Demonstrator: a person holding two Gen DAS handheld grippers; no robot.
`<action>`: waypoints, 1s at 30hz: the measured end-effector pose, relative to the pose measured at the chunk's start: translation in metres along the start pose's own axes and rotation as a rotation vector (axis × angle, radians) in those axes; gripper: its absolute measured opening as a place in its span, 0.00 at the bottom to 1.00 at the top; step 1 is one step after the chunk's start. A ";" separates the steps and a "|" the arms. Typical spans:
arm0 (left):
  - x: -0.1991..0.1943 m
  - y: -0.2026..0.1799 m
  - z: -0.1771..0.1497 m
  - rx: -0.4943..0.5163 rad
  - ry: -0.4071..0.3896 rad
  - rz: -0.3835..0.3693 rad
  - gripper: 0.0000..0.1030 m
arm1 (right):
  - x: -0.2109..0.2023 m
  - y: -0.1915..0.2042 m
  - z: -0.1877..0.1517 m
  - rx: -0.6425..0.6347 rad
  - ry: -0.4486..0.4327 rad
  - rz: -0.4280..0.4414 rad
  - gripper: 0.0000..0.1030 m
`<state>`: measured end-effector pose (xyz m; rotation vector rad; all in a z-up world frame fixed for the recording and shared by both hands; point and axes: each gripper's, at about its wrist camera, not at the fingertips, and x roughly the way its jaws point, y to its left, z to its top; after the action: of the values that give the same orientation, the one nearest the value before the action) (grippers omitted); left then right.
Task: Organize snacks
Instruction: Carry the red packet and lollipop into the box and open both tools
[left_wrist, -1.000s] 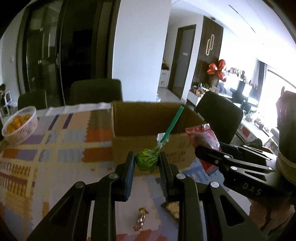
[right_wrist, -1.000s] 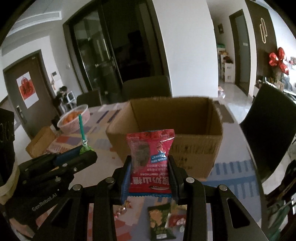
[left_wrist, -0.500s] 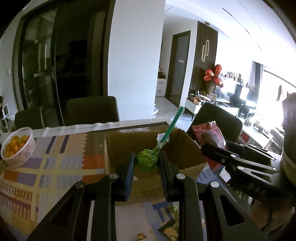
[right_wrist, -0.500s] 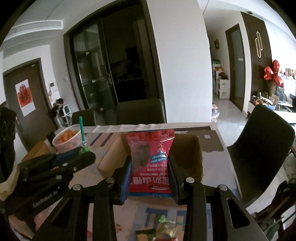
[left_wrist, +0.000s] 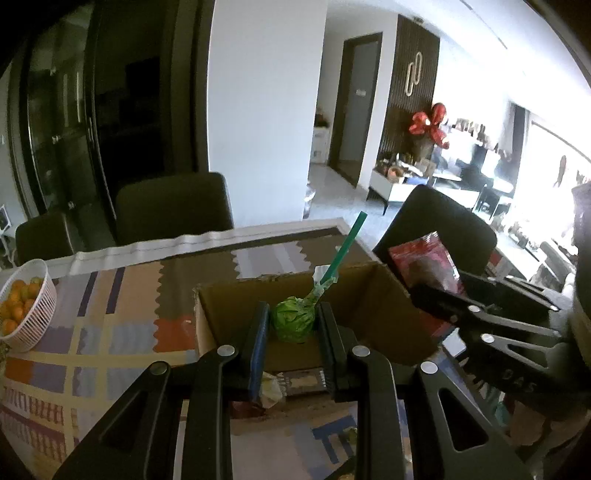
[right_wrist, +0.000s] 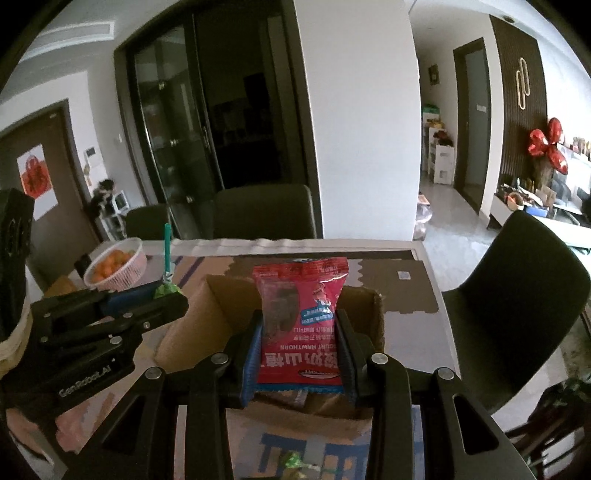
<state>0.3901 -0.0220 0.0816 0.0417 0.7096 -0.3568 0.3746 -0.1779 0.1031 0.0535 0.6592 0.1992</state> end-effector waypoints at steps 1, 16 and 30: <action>0.004 0.001 0.001 -0.002 0.009 0.001 0.25 | 0.003 0.000 0.002 -0.004 0.006 -0.010 0.36; 0.023 0.011 0.004 -0.010 0.058 0.078 0.54 | 0.027 -0.007 0.005 -0.008 0.085 -0.090 0.54; -0.062 -0.004 -0.036 0.033 -0.073 0.119 0.64 | -0.033 0.013 -0.026 -0.029 -0.001 -0.043 0.54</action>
<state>0.3224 -0.0008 0.0947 0.1013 0.6264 -0.2551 0.3316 -0.1720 0.1041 0.0113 0.6557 0.1674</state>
